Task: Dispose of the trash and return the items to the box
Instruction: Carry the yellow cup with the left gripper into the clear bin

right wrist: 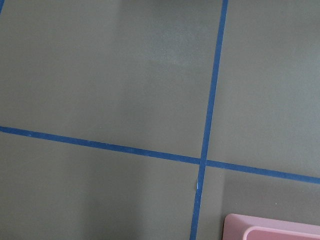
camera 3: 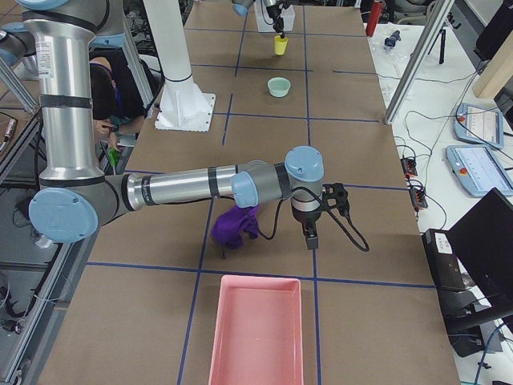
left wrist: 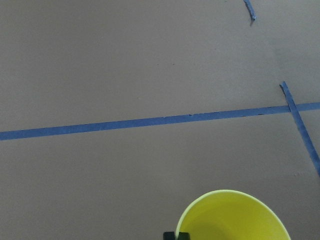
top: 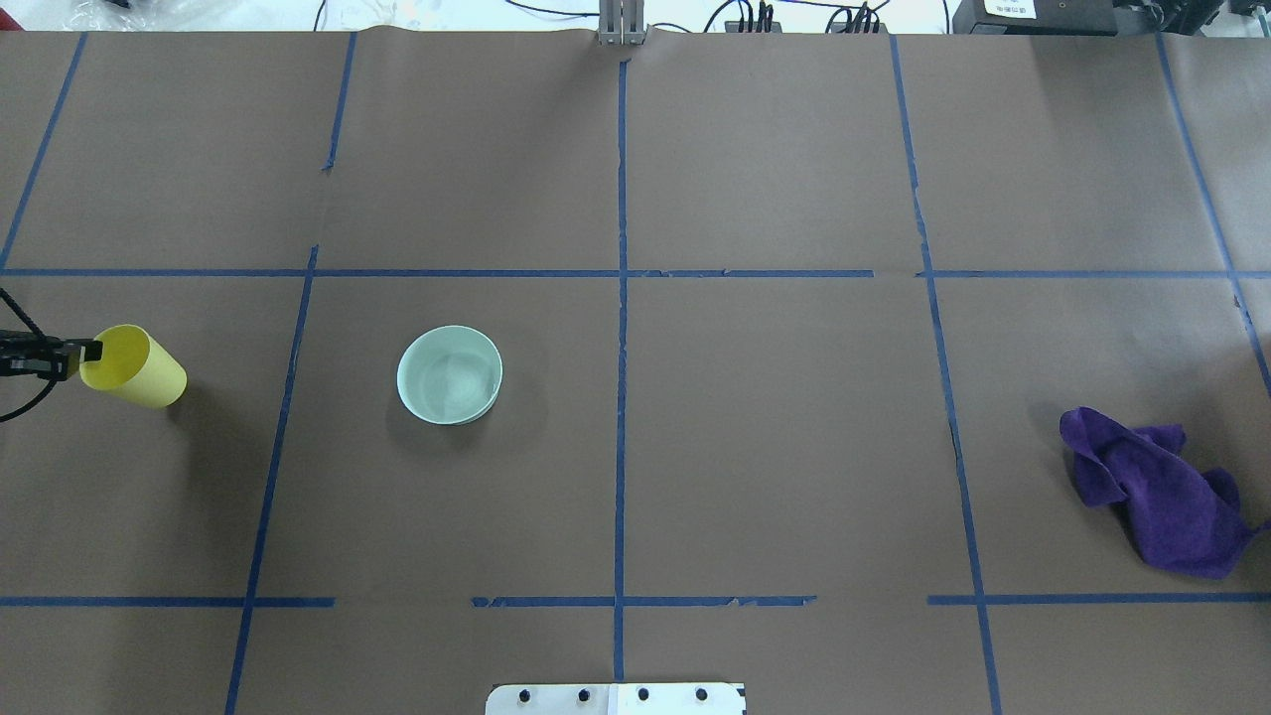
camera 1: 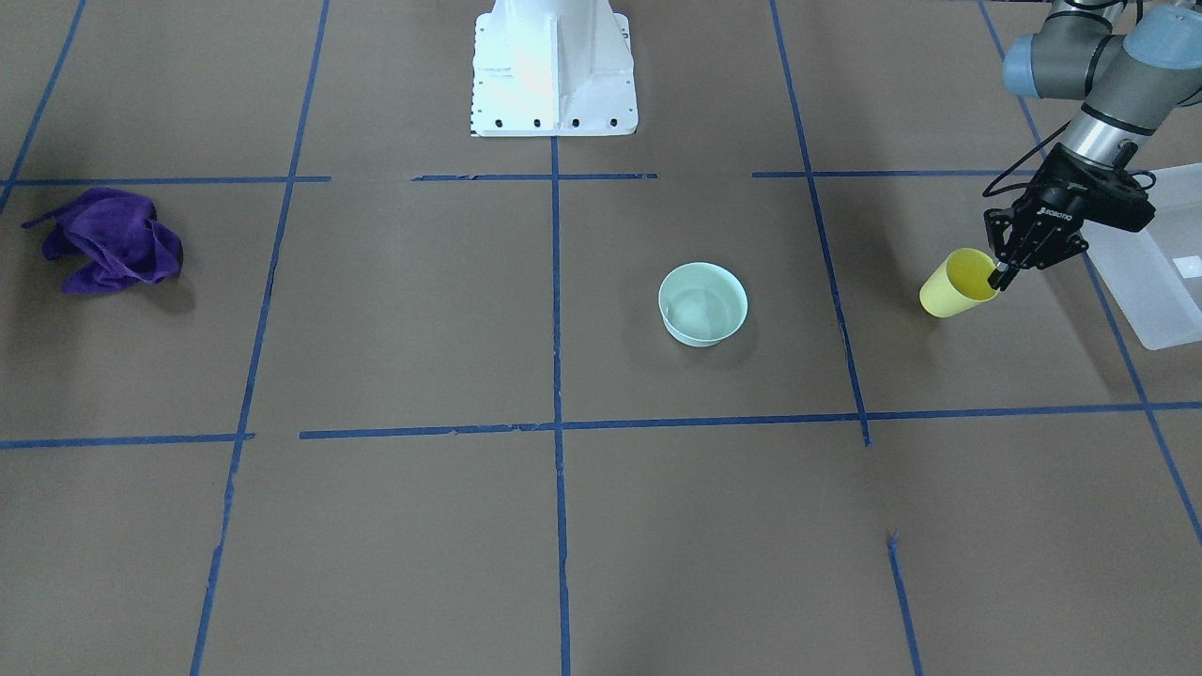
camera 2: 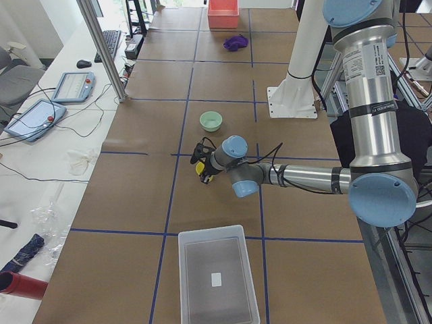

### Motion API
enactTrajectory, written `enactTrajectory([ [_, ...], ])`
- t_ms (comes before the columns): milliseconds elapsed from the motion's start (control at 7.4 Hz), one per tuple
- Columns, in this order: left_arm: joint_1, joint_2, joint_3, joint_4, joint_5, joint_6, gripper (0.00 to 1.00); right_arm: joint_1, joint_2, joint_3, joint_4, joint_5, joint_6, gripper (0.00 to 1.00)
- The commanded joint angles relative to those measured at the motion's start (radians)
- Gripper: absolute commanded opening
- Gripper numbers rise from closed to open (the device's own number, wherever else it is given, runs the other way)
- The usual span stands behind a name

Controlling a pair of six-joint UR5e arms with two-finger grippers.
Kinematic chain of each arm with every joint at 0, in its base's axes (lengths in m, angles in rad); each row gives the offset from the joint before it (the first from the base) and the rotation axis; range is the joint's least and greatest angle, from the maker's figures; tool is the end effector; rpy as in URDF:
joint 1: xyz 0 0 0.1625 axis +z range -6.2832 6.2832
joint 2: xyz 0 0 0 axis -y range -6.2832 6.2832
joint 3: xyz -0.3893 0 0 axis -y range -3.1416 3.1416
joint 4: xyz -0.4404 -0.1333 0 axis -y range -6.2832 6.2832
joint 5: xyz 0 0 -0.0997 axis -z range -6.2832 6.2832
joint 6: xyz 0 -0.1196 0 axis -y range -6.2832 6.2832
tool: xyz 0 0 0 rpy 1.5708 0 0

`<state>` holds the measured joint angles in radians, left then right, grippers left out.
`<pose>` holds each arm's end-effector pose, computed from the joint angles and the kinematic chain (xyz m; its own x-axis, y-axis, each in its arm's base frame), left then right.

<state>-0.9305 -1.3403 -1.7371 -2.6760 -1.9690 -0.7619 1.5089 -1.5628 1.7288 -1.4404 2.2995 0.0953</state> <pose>0.2267 -0.4497 0.5394 0.5986 0.3128 -0.7374 0.1538 0.8586 0.4891 0.0190 -0.5611 0.5352 0.7349 -0.1483 0.6618 -0.0108 0.9731 0.2302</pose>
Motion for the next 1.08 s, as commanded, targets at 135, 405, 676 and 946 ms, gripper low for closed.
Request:
enactTrajectory([
  [135, -0.398, 0.004, -0.021, 0.230, -0.308, 0.491, 0.00, -0.001, 0.001, 0.011, 0.000, 0.002, 0.003, 1.00],
  [405, -0.598, -0.034, -0.001, 0.463, -0.318, 0.890, 0.00, -0.003, 0.001, 0.011, 0.000, 0.002, 0.003, 1.00],
  [676, -0.723, -0.034, 0.091, 0.515, -0.332, 1.146, 0.00, -0.004, 0.001, 0.011, 0.000, 0.002, 0.001, 1.00],
  [946, -0.726, -0.025, 0.232, 0.373, -0.360, 1.146, 0.00, -0.004, 0.001, 0.011, 0.000, 0.000, 0.001, 1.00],
])
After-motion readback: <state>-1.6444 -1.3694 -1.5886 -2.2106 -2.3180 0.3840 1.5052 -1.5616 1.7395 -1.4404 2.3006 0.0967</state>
